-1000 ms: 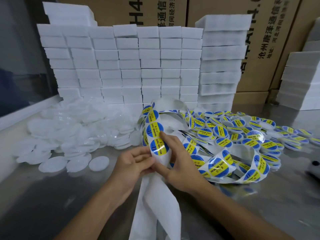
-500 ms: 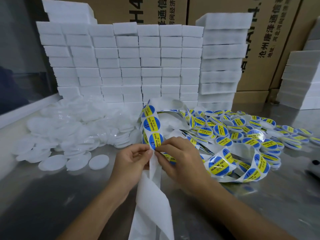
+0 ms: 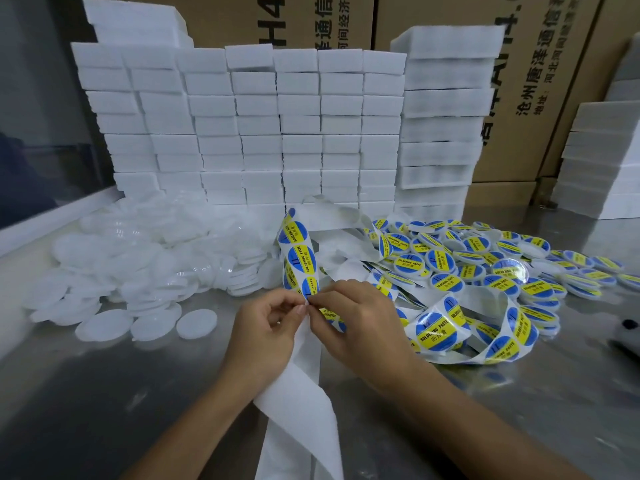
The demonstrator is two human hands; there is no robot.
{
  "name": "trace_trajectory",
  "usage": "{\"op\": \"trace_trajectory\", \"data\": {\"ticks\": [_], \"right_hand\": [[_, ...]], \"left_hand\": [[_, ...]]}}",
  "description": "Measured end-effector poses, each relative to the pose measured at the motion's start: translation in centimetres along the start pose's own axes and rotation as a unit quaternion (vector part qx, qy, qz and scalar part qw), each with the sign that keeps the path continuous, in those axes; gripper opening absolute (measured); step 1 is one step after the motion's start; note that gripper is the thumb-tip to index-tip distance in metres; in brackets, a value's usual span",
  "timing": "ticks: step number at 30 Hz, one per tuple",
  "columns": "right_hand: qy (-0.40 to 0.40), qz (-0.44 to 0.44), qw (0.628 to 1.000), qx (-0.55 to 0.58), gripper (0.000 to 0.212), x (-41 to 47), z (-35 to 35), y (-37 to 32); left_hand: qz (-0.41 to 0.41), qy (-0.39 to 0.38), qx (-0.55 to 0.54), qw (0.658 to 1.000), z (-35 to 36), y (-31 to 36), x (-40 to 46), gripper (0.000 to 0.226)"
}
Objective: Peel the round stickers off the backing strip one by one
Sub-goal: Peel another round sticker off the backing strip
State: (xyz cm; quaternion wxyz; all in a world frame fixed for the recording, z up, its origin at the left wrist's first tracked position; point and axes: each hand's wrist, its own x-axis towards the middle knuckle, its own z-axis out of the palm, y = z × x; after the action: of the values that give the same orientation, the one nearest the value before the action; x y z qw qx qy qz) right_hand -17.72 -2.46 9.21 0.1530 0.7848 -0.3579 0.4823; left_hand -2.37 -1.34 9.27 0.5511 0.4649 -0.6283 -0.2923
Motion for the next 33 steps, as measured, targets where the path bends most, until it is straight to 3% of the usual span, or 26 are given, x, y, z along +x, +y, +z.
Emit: {"op": "trace_trajectory", "data": {"ticks": [6, 10, 14, 17, 21, 26, 29, 33], "right_hand": [[0.003, 0.034, 0.999, 0.033, 0.008, 0.0, -0.1, -0.4], [0.0, 0.114, 0.989, 0.09, 0.007, 0.1, -0.3, -0.6], [0.012, 0.278, 0.942, 0.189, 0.009, 0.4, -0.6, 0.3], [0.073, 0.369, 0.886, 0.27, 0.012, 0.9, -1.0, 0.9], [0.109, 0.362, 0.865, 0.331, 0.01, 1.4, -1.5, 0.4], [0.051, 0.336, 0.852, 0.398, 0.016, 1.1, -0.3, -1.7], [0.031, 0.323, 0.854, 0.407, 0.022, 0.8, 0.2, -2.1], [0.007, 0.322, 0.865, 0.384, 0.019, 0.4, 0.3, -1.5]], "left_hand": [[-0.015, 0.01, -0.035, 0.999, 0.2, 0.1, 0.1, 0.02], [-0.031, 0.015, -0.048, 0.998, 0.4, -0.1, 0.2, 0.02], [-0.087, 0.051, -0.078, 0.992, 0.0, -0.7, 0.5, 0.025], [-0.16, 0.08, -0.139, 0.974, -0.4, -1.0, 0.8, 0.026], [-0.196, 0.103, -0.15, 0.963, -0.7, -1.2, 0.9, 0.012], [-0.178, 0.058, -0.137, 0.973, 0.1, -0.8, 0.3, 0.008], [-0.178, 0.033, -0.152, 0.972, 0.5, -0.3, 0.3, 0.014], [-0.192, 0.055, -0.217, 0.956, -0.6, 0.1, 0.8, 0.022]]}}
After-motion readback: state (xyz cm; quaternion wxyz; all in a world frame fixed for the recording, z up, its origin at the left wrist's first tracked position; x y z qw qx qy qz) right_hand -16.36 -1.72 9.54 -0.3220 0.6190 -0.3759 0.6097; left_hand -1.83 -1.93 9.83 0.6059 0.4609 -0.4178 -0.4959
